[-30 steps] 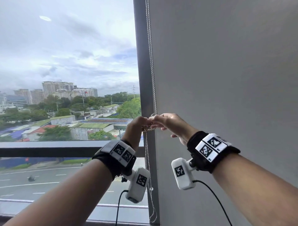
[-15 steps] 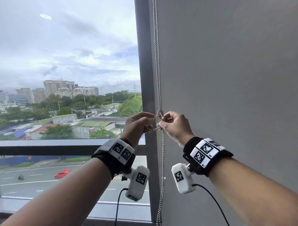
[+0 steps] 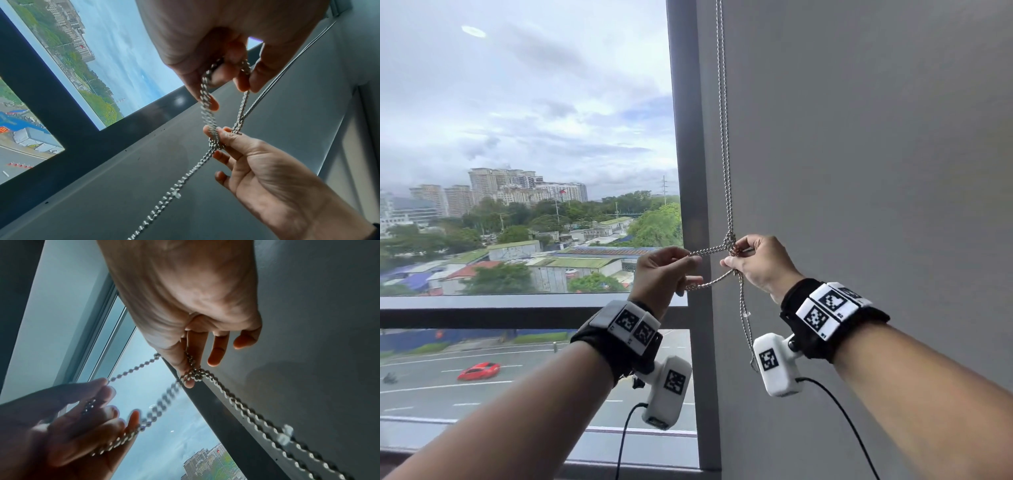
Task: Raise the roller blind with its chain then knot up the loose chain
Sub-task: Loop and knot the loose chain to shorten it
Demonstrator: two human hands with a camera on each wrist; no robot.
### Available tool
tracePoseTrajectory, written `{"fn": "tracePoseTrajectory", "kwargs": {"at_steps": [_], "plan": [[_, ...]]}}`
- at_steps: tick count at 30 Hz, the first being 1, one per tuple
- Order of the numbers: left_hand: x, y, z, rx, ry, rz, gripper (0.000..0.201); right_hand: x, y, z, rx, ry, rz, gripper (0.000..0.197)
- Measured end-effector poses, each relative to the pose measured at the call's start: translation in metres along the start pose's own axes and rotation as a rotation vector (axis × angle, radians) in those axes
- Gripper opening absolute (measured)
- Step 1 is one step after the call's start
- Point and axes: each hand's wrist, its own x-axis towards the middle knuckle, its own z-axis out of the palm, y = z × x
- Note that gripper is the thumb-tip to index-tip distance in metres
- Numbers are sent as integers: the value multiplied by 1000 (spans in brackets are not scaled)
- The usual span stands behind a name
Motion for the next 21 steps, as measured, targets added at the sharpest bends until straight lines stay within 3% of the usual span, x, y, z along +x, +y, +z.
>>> {"fn": "tracePoseTrajectory", "kwargs": {"at_steps": [4, 9, 13, 16, 19, 21], "plan": [[-1, -5, -2, 61, -8, 12, 10, 3, 2, -6, 48, -22, 20, 23], [1, -22, -8, 430, -164, -46, 14, 8, 4, -12, 34, 0, 21, 25], [4, -35, -9, 681, -260, -158, 35, 10, -1, -10, -10, -42, 16, 25], [2, -37, -4, 639, -275, -212, 43, 7, -5, -13, 45, -75, 46, 23], [2, -34, -8, 596, -227, -178, 43, -2, -8, -24, 162, -128, 80, 18], [4, -32, -13, 666, -271, -159, 37, -5, -8, -29, 207, -129, 117, 19]]}}
